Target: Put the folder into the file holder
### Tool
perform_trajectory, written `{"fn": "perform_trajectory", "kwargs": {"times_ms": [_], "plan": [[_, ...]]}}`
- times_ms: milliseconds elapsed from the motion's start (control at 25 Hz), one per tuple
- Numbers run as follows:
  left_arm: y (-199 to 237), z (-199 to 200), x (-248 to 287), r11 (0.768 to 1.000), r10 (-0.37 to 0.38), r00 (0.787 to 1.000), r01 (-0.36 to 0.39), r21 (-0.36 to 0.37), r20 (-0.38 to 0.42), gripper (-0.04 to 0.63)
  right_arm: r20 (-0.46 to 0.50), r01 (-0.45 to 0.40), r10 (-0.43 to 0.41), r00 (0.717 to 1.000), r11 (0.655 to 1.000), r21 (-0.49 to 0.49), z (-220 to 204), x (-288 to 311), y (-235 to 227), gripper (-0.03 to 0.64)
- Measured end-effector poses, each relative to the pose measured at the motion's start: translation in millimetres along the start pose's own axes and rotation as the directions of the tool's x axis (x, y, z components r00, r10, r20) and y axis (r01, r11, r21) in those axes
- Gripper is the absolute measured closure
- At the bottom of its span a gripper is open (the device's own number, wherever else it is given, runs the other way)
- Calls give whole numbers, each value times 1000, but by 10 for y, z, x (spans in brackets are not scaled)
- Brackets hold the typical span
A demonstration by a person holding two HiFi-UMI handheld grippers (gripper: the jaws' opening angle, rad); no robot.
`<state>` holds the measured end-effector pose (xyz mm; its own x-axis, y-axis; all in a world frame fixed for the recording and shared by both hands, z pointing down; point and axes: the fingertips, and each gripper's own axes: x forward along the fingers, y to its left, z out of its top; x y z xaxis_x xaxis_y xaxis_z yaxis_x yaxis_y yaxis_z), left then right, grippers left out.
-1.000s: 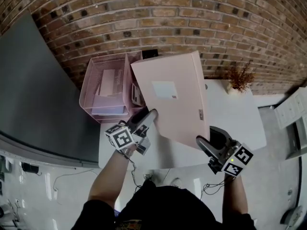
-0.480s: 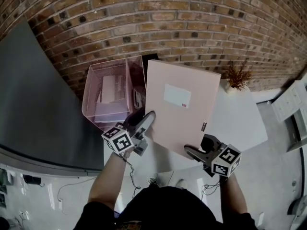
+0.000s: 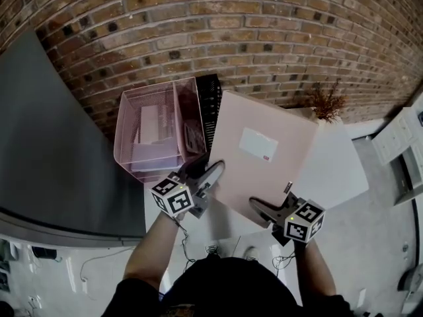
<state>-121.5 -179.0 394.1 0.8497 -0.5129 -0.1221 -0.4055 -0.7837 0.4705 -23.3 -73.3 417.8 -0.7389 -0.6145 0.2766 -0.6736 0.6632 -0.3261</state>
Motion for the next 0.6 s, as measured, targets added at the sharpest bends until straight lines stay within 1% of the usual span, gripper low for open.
{"fn": "perform_trajectory", "kwargs": {"times_ms": [80, 200, 360, 440, 600], "plan": [[24, 3, -9, 1000, 0, 1000, 0, 1, -6, 380, 11, 12, -12, 1000, 1000, 9, -5, 14, -1, 404], [58, 8, -23, 1000, 6, 1000, -5, 17, -24, 380, 26, 41, -41, 999, 999, 12, -15, 45, -19, 438], [154, 20, -45, 996, 58, 998, -55, 66, -34, 380, 68, 95, -94, 993, 996, -3, 27, 114, -44, 472], [214, 45, -57, 990, 98, 994, -94, 107, -39, 380, 98, 125, -123, 988, 992, -14, 104, 137, -74, 476], [298, 65, -79, 962, 171, 983, -152, 228, -63, 380, 156, 182, -179, 971, 983, -2, 267, 190, -233, 479]]}}
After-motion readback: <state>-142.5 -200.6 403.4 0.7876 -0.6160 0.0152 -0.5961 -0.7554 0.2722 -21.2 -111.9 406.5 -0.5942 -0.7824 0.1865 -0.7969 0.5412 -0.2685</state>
